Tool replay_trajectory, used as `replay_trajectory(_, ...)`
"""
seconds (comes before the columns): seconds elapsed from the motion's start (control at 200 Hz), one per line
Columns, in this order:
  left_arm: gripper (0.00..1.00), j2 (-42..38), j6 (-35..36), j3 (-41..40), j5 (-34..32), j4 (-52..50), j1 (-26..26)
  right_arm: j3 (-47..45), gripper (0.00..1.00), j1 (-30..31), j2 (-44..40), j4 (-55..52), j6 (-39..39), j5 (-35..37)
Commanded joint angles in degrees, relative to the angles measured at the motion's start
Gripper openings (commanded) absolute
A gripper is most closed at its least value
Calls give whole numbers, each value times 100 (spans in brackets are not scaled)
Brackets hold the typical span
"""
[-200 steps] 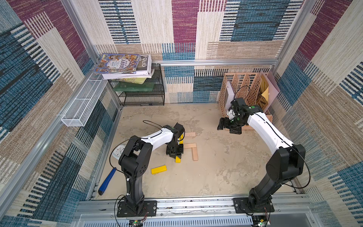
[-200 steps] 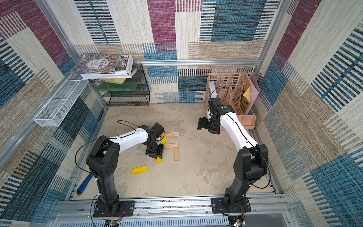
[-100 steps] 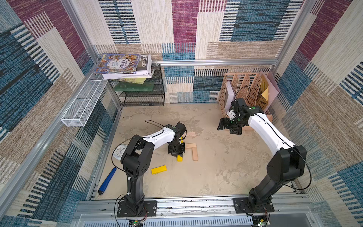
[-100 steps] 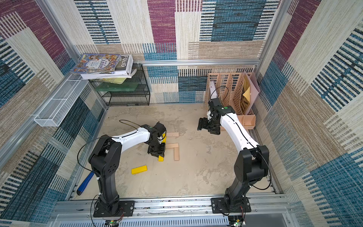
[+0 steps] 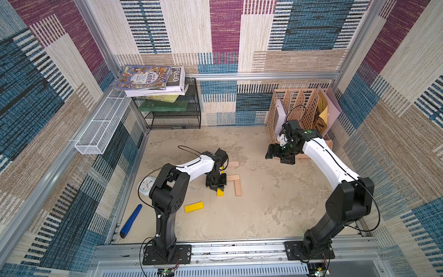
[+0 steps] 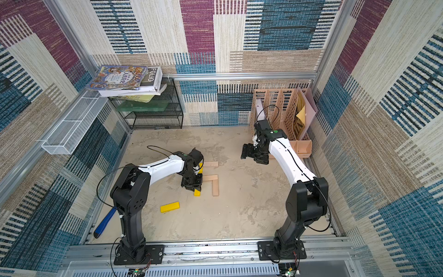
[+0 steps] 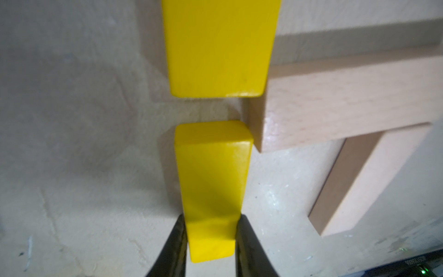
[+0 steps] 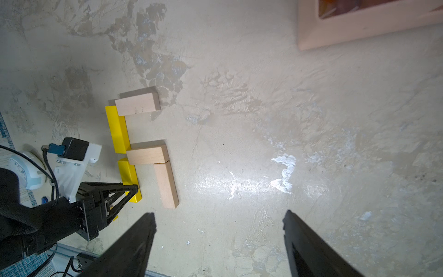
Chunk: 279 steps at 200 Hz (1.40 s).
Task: Assemble the number 6 with building blocks
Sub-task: Assemble the building block at the center of the board.
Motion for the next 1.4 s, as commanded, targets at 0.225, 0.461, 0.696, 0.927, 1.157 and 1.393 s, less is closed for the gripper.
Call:
replay_trajectory(0.225,1,90,-9,90,-69,-40,-5,18,88,7,-50,73,56,-43)
replay_trajectory(0.461,1,112,-6,100,-85,-37,-5,18,88,0,-26,97,80,-68)
replay_trajectory(0.696,1,160,-8,192,-104,-40,-5,22,88,0,-27,115,104,-95)
replay_trajectory(0.927,1,178,11,256,-166,-60,-4,27,88,20,-34,139,100,-123)
replay_trajectory(1.157,2,168,-6,260,-214,-88,-5,27,89,27,-48,155,104,-142)
replay_trajectory(1.393,14,103,-3,231,-306,-85,-5,36,91,55,-70,167,91,-172)
